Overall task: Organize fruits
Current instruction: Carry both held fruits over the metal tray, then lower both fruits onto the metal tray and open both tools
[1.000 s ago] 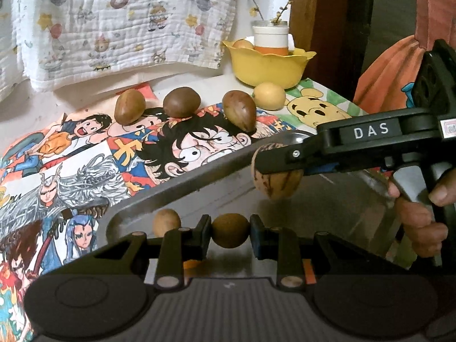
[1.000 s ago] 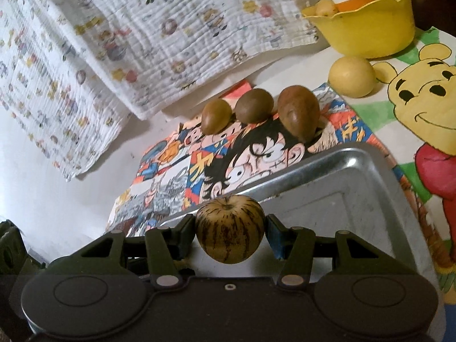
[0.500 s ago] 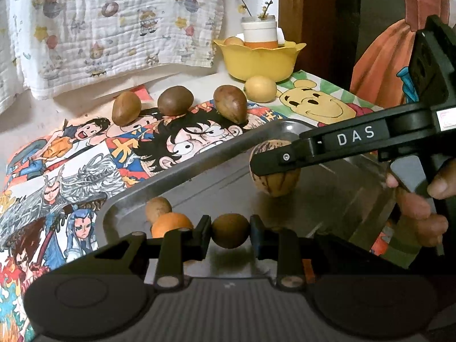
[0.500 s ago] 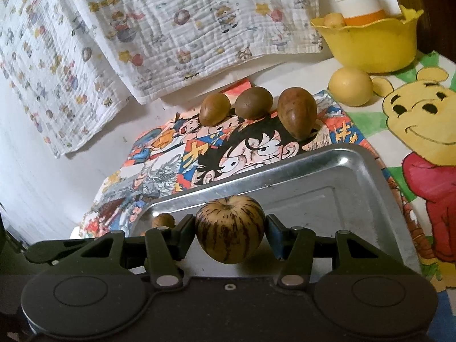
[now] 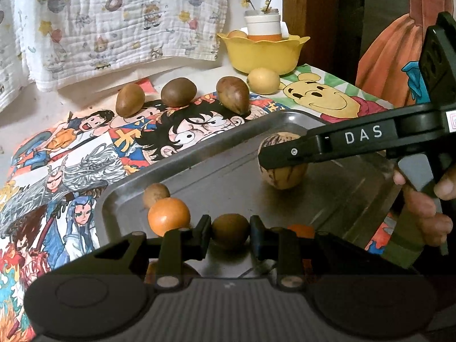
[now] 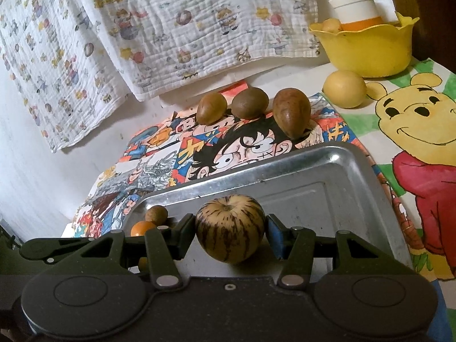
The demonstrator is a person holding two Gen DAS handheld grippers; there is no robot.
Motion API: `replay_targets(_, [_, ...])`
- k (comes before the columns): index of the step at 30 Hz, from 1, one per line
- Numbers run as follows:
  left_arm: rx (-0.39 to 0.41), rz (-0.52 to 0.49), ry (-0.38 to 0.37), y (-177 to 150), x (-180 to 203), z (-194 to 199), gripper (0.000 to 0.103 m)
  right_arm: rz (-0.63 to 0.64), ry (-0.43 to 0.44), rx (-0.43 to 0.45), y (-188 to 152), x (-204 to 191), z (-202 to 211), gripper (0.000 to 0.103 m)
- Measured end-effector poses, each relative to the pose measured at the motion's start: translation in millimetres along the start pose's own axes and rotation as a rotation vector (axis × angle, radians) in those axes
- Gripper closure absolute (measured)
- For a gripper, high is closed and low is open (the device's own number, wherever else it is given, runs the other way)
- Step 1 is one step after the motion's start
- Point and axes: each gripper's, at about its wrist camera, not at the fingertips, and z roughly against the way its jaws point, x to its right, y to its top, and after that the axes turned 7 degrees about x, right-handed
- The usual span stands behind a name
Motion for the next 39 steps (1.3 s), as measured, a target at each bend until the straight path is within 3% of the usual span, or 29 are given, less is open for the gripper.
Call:
replay_targets(13, [0.001,0.009,0.024,-2,7,7,0.07,-0.023,0.021,0.012,-4,5,6,0.047])
replay_targets(16, [0.007,0.014,0.029,-3,9,11,0.064,-0.02,0.026,0.013,-5,6,8,0.046])
replay_targets(21, [0.034,0.014,0.06,-6,11,24,0.046,-0.014,0.037,0.013,-9,7,15,0.046])
replay_targets(32, [0.112,0.117,0.118,-23,-3,68,0.026,0.014,0.083,0.012,-20,2,35,0.035])
replay_targets(39, [0.122,0.165,0.158,-38,-11,88,0.017,0.07,0.117,0.014,-30,-10,49,0.025])
